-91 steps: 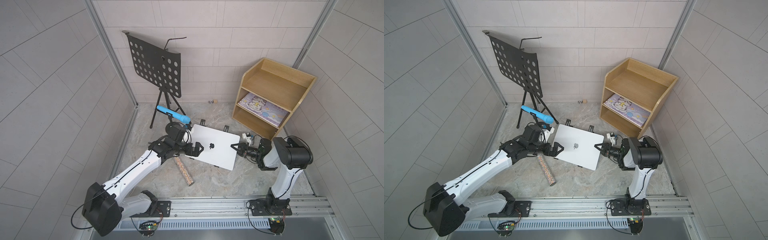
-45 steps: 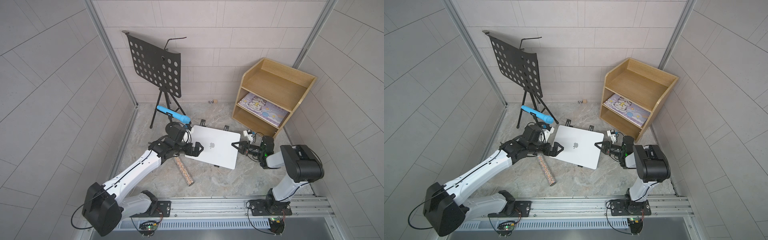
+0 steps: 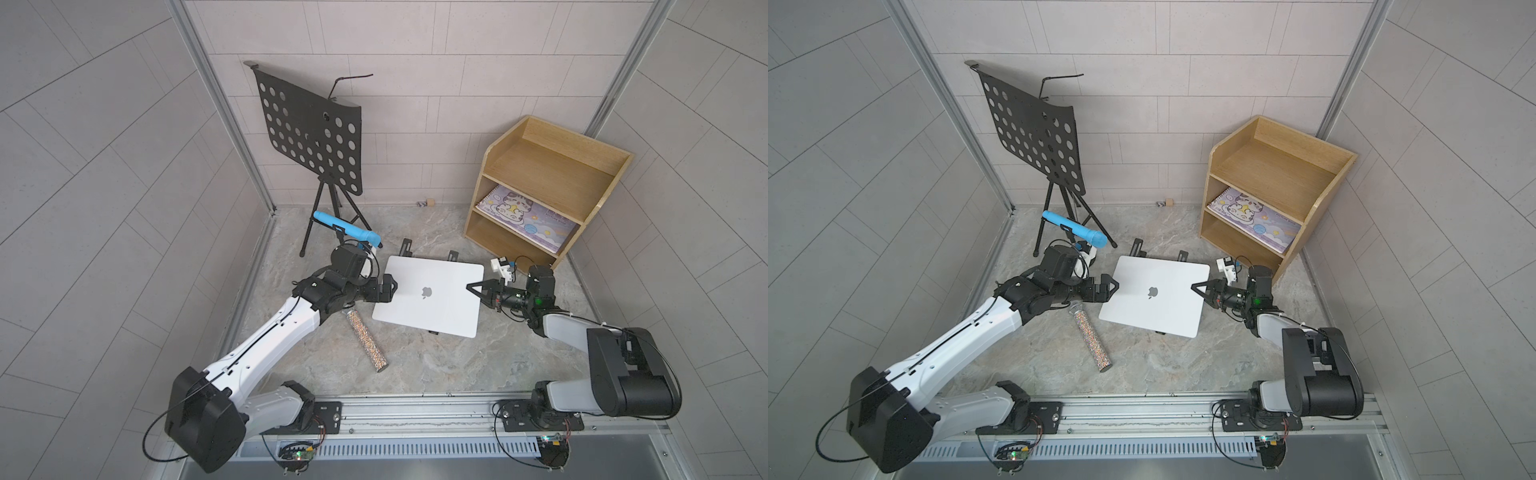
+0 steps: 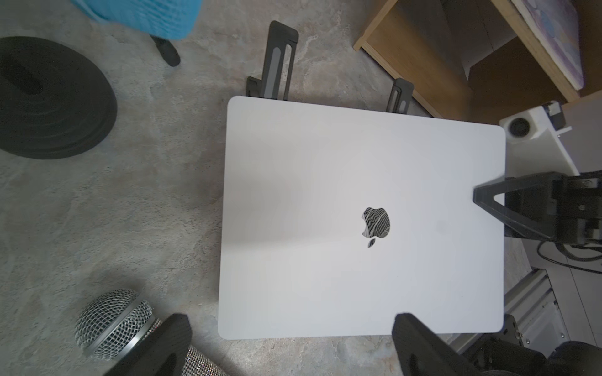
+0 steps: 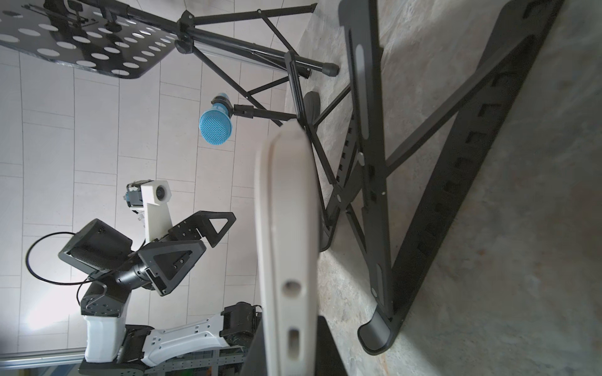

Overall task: Close the laptop lid and set it aside
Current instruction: Pick up the laptop from the computer stand.

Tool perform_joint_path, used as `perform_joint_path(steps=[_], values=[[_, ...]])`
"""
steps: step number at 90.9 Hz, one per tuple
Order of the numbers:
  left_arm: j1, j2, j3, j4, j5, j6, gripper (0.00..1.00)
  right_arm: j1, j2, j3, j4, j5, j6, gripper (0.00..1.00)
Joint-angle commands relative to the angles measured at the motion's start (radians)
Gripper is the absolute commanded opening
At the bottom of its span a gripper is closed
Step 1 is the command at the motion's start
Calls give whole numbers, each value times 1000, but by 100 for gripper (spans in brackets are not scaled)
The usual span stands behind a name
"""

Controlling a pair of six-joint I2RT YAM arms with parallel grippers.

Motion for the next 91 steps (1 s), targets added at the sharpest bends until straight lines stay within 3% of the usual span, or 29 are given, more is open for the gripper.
perform_joint_path(steps=[1, 17, 34, 49, 72, 91], values=[[37, 7, 22, -48, -41, -78, 100, -2, -52, 63, 13, -2, 137, 0], [156, 9, 17, -59, 57, -208, 100, -2, -93, 108, 18, -5, 218, 0], [207, 13, 14, -55, 101, -204, 100, -2, -138, 127, -9, -22, 229, 0], [295, 16, 9, -45, 207, -194, 100, -3, -176, 140, -23, -33, 249, 0], [428, 66, 7, 23, 519, -199, 98, 0, -240, 162, -65, -53, 269, 0], [445, 148, -17, 153, 835, -257, 95, 14, -288, 174, -84, -71, 290, 0]])
